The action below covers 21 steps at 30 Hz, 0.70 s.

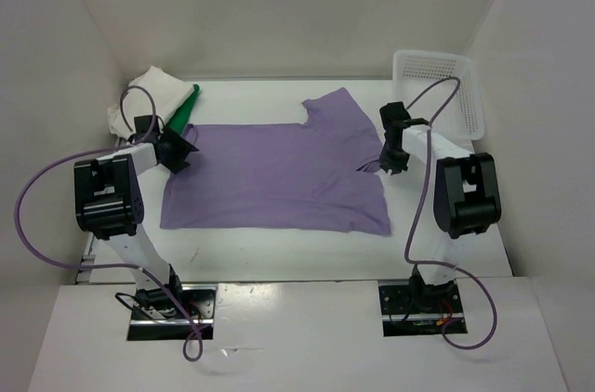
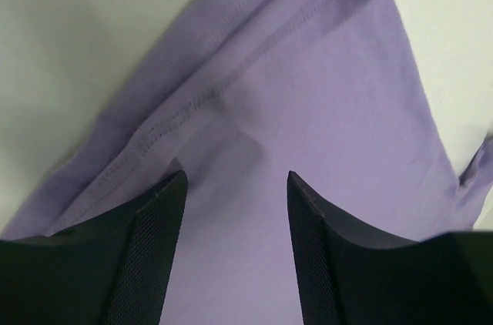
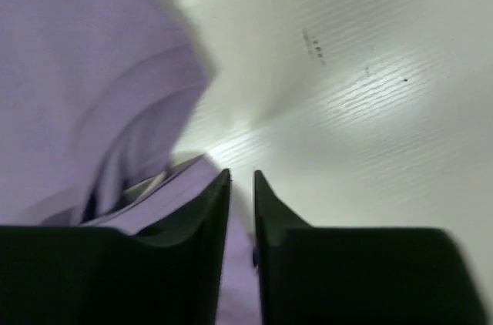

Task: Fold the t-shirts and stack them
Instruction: Fold the flattened tshirt in 1/3 of the way

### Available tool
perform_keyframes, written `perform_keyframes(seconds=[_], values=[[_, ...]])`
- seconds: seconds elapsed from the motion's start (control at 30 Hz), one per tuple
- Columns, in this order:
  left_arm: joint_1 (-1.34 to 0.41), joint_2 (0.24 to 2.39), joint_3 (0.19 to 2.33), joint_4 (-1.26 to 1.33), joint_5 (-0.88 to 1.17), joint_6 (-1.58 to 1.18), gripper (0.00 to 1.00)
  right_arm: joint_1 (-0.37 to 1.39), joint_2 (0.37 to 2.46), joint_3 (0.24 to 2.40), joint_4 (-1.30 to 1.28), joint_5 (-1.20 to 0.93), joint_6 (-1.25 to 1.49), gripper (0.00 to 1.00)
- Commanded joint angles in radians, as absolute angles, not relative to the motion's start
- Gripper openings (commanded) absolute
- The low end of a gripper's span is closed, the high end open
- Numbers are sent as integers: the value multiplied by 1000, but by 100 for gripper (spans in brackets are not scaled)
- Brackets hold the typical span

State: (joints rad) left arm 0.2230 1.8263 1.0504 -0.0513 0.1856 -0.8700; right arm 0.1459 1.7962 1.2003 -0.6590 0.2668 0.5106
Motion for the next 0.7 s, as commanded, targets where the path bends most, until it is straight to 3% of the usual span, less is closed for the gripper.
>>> perform_keyframes(seconds=[0.0,0.07,0.23,0.4,0.67], values=[[180,1753,980,-23,193,-881,63,189,1631,1239,-643,234,511,27],[140,1726,969,-32,184,-881,63,230,1618,1265,-643,157,511,27],[127,1683,1000,-46,204,-890,60,389,1658,1230,-528,-107,602,0],[78,1672,1063,-58,213,-881,46,518,1802,1229,-401,-169,672,0],[67,1723,1150,-110,164,-832,46,505,1913,1197,-422,37,716,0]])
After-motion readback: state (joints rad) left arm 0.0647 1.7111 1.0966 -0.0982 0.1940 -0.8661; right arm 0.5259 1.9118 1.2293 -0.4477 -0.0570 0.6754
